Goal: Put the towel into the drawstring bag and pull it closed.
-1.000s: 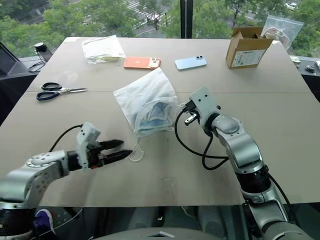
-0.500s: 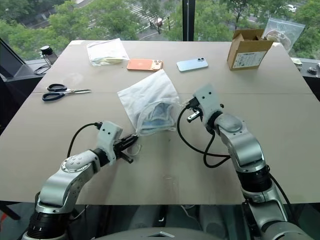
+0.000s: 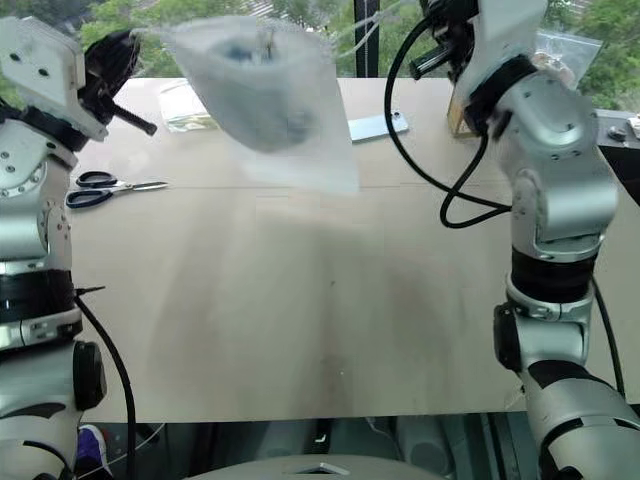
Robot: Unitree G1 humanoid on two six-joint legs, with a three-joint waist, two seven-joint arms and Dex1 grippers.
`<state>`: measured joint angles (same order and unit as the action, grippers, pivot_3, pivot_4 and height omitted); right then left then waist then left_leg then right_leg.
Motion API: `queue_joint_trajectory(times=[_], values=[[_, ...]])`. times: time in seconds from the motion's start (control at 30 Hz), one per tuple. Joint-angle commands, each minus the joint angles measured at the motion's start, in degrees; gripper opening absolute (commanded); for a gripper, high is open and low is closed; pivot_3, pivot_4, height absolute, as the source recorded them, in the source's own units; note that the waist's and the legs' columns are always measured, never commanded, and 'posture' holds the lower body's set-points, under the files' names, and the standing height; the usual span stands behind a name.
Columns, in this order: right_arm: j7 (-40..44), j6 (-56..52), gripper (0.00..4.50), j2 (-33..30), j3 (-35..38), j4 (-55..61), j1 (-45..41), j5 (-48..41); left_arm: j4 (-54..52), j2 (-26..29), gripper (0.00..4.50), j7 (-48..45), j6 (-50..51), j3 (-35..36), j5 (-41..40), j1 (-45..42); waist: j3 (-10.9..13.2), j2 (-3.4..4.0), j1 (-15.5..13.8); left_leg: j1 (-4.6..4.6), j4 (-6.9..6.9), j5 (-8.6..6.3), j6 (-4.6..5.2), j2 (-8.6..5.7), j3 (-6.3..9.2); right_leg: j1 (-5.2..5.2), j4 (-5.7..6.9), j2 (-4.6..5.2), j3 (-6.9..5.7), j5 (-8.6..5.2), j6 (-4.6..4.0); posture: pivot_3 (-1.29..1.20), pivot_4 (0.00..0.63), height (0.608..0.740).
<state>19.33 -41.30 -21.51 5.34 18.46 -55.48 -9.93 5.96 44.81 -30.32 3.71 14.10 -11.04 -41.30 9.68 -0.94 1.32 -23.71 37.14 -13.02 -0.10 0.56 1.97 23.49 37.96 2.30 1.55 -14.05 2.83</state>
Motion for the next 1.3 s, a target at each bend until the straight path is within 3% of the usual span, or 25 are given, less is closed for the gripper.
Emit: queue_joint_trajectory(times=[0.03,0.27,0.4,0.63,0.7,0.8,0.93,1.03,1.13,1.3], values=[[-0.91,3.65,0.0,-4.08,1.86,-3.89,-2.84,2.22,10.06,0.97,0.17,-0.06,-5.67,-1.58,4.07,-3.13,0.1,-0.03,0.3,-0.24,-0.24,-0.01,0.02,-0.08,-0.06,0.29,-0.04,0.1,-0.01,-0.02,0.01,0.0,0.15,0.74],[-5.12,2.96,0.0,-7.04,6.09,-2.34,-0.77,2.95,14.25,1.32,0.17,1.55,-7.98,-1.01,5.24,-2.43,0.14,-0.06,0.67,-0.3,-0.29,-0.02,0.04,-0.12,-0.04,0.37,-0.01,0.19,-0.05,-0.02,0.02,0.0,0.15,0.74],[-3.41,2.75,0.0,-9.91,4.84,-1.17,2.6,3.6,15.21,1.0,0.17,2.17,-9.02,-0.8,5.35,-2.03,0.13,-0.06,0.66,-0.29,-0.28,-0.01,0.04,-0.14,-0.02,0.36,0.03,0.21,-0.06,-0.02,0.02,0.0,0.15,0.74],[-8.61,4.86,0.0,-14.0,9.16,-8.41,6.63,7.59,21.93,2.48,0.17,5.63,-7.54,-0.41,7.84,-0.44,0.13,-0.06,0.74,-0.25,-0.19,-0.01,0.05,-0.15,-0.05,0.32,0.07,0.22,-0.04,-0.01,0.02,0.0,0.15,0.74],[-7.36,5.27,0.0,-13.5,9.13,-7.11,6.38,5.98,19.16,0.77,0.17,2.36,-5.89,-0.57,4.66,0.59,0.15,-0.05,0.86,-0.25,-0.21,-0.01,0.05,-0.15,-0.06,0.34,0.09,0.22,-0.03,-0.01,0.02,0.0,0.15,0.74],[-5.25,4.88,0.0,-12.08,7.94,-4.37,6.92,3.87,6.55,-3.25,0.17,-7.96,2.96,-2.05,-6.57,5.44,0.14,-0.05,0.87,-0.27,-0.22,-0.01,0.04,-0.13,-0.04,0.33,0.07,0.22,-0.05,-0.01,0.02,0.0,0.15,0.74],[-2.22,3.98,0.0,-10.64,6.5,-0.06,8.46,0.48,-1.57,-5.62,1.93,-9.96,10.81,-3.75,-10.25,8.96,0.15,-0.08,0.88,-0.29,-0.14,-0.01,0.04,-0.12,-0.04,0.29,0.06,0.25,-0.04,-0.01,0.03,0.0,0.15,0.74],[3.84,0.51,0.0,-9.51,5.09,6.96,9.94,-7.45,-1.87,-6.94,3.03,-8.2,12.11,-4.59,-8.95,8.24,0.16,-0.08,0.92,-0.26,-0.12,-0.01,0.05,-0.12,0.03,0.28,0.12,0.22,-0.08,-0.01,0.02,0.0,0.15,0.74],[8.1,-7.72,0.0,-5.5,4.77,16.9,11.98,-23.69,-0.52,-7.81,4.25,-8.07,12.56,-5.77,-7.83,6.88,0.16,-0.08,1.02,-0.19,-0.11,-0.02,0.05,-0.08,0.04,0.23,0.16,0.15,-0.07,-0.01,0.02,0.0,0.15,0.74],[8.28,-15.71,0.0,-3.37,4.54,24.21,16.4,-40.69,0.22,-9.62,4.25,-10.86,13.12,-8.88,-7.51,5.06,0.15,-0.09,0.66,-0.21,0.03,-0.02,0.06,-0.09,0.12,0.14,0.14,0.17,-0.13,-0.01,0.02,0.0,0.15,0.74]])
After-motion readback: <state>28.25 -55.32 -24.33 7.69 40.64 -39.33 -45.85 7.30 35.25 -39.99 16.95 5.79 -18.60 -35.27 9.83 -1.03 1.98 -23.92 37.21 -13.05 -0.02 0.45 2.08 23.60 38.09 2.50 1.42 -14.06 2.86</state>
